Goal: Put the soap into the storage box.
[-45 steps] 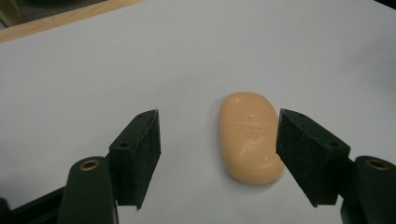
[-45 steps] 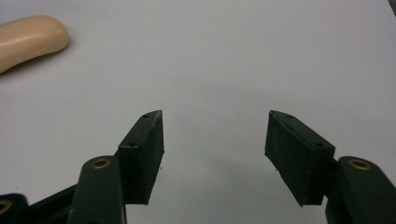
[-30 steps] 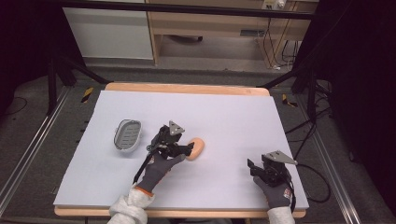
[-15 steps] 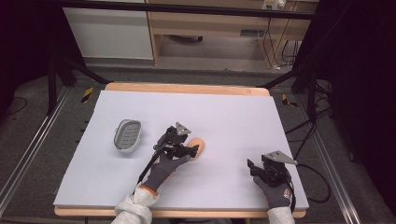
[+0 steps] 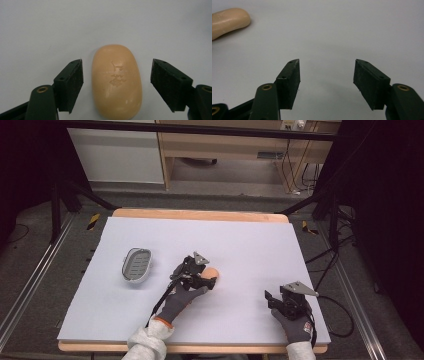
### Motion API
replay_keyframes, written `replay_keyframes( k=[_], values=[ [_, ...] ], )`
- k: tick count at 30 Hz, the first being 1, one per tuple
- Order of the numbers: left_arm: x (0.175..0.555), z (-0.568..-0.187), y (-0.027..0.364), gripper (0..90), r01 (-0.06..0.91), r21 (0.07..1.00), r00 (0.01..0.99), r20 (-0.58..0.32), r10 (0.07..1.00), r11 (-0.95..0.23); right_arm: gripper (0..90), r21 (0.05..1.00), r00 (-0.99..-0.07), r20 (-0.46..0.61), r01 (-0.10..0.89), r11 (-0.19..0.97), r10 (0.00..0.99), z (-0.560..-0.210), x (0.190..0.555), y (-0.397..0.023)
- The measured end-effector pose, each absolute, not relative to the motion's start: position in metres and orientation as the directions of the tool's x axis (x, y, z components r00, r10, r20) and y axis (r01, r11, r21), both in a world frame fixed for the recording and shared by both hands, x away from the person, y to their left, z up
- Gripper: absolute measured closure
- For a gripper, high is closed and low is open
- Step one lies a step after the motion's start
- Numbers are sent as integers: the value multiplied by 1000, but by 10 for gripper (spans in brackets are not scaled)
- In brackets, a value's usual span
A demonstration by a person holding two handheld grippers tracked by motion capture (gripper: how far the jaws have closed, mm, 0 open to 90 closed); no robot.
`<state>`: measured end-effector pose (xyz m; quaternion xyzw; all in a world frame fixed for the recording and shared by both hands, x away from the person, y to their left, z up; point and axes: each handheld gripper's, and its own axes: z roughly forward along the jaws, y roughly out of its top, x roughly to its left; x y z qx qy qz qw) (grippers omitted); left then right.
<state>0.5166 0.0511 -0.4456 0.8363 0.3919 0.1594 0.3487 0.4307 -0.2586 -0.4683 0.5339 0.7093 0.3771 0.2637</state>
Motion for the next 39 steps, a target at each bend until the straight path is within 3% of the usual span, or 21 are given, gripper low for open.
replay_keyframes(
  k=[39],
  values=[
    [533, -470, 39, 301, 591, 625, 660, -10, 751, -511, 414, 813, -302, 39, 564, 146, 953, -469, 431, -258]
  ],
)
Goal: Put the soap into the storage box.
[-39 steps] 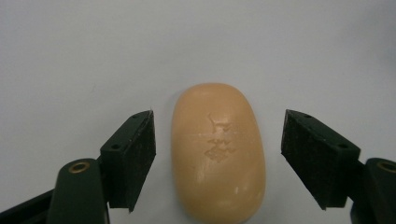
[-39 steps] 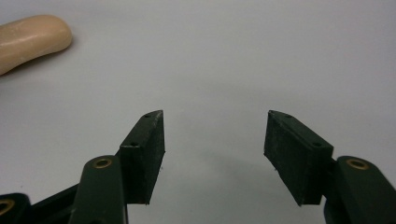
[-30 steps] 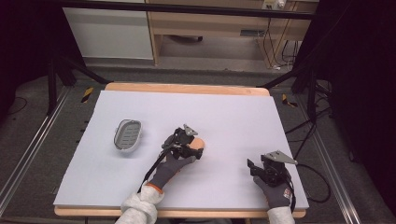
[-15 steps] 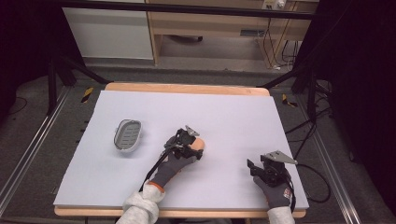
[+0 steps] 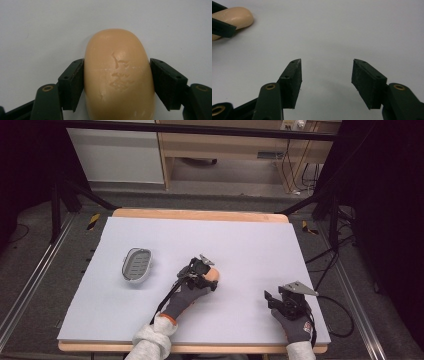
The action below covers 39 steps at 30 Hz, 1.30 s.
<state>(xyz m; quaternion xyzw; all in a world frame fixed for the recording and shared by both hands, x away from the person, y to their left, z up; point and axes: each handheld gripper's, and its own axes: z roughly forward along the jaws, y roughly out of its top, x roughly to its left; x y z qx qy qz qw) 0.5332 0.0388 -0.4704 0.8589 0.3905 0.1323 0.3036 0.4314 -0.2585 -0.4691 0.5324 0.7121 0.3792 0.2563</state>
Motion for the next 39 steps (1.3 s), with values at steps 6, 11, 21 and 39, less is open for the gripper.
replay_keyframes(
  k=[6, 11, 21, 39],
  values=[
    [533, -471, 36, 305, 585, 620, 660, 11, 751, -523, 415, 811, -306, 36, 564, 152, 951, -469, 432, -258],
    [533, -470, 35, 310, 589, 612, 659, 14, 752, -527, 415, 811, -307, 40, 566, 149, 951, -469, 432, -258],
    [532, -469, 33, 316, 592, 606, 658, 18, 753, -532, 417, 810, -308, 41, 567, 149, 950, -469, 432, -258],
    [509, -436, 56, 316, 553, 658, 671, 13, 742, -511, 417, 812, -307, 40, 564, 148, 951, -469, 431, -259]
  ],
)
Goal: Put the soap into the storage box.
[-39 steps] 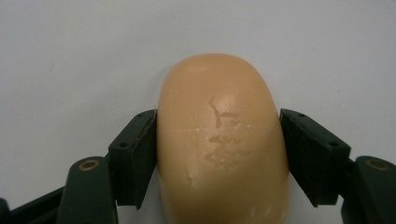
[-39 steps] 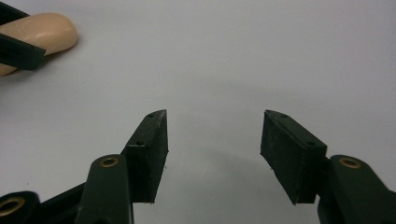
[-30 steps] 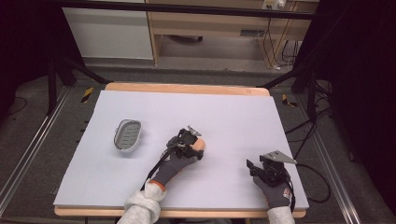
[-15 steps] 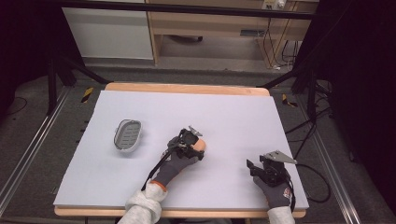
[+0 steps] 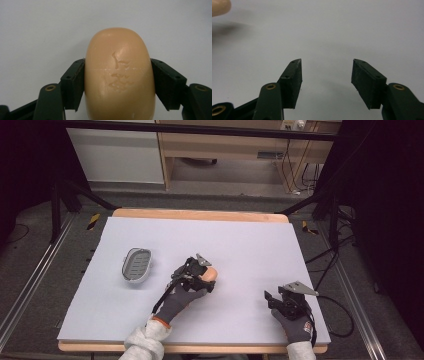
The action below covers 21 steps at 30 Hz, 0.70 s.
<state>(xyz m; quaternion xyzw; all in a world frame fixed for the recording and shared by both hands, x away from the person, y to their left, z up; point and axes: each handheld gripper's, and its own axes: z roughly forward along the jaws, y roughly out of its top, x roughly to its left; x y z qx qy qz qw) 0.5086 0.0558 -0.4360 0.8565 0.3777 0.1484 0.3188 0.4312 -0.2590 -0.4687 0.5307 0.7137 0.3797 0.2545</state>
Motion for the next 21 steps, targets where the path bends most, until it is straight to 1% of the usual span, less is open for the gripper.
replay_keyframes(
  k=[8, 15, 21],
  values=[
    [499, -421, 81, 316, 544, 685, 659, 9, 752, -485, 418, 812, -305, 37, 565, 150, 951, -469, 431, -259],
    [493, -411, 110, 317, 549, 714, 623, -3, 782, -435, 418, 811, -302, 40, 567, 145, 953, -469, 431, -259],
    [489, -405, 125, 317, 549, 725, 608, -6, 794, -415, 418, 811, -300, 42, 568, 143, 953, -469, 431, -259]
  ],
)
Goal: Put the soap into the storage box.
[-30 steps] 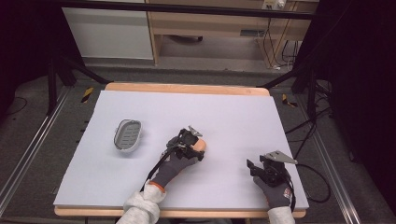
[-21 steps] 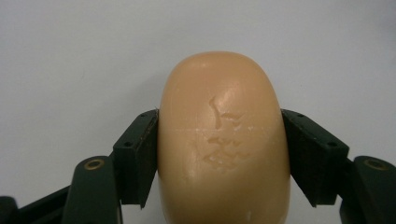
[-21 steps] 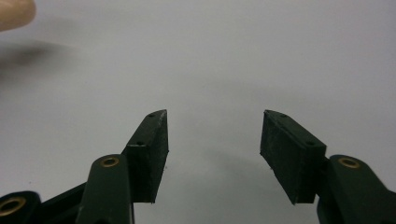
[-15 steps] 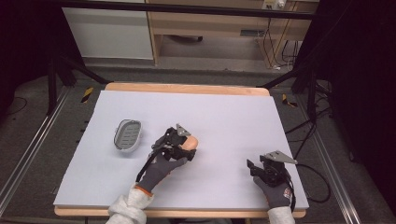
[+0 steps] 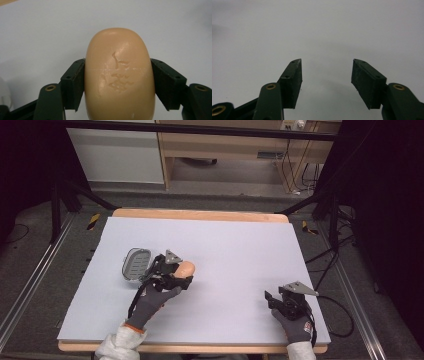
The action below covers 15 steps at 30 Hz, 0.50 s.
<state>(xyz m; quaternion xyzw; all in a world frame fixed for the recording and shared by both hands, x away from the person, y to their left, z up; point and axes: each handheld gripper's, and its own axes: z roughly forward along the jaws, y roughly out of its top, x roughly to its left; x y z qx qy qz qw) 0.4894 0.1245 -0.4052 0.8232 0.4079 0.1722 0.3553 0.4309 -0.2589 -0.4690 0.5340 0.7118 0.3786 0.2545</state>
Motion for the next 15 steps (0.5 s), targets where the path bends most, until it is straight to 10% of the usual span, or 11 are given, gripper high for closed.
replay_keyframes(
  k=[15],
  values=[
    [482, -392, 172, 317, 555, 755, 547, -13, 837, -350, 418, 810, -304, 39, 567, 148, 952, -469, 431, -258]
  ],
)
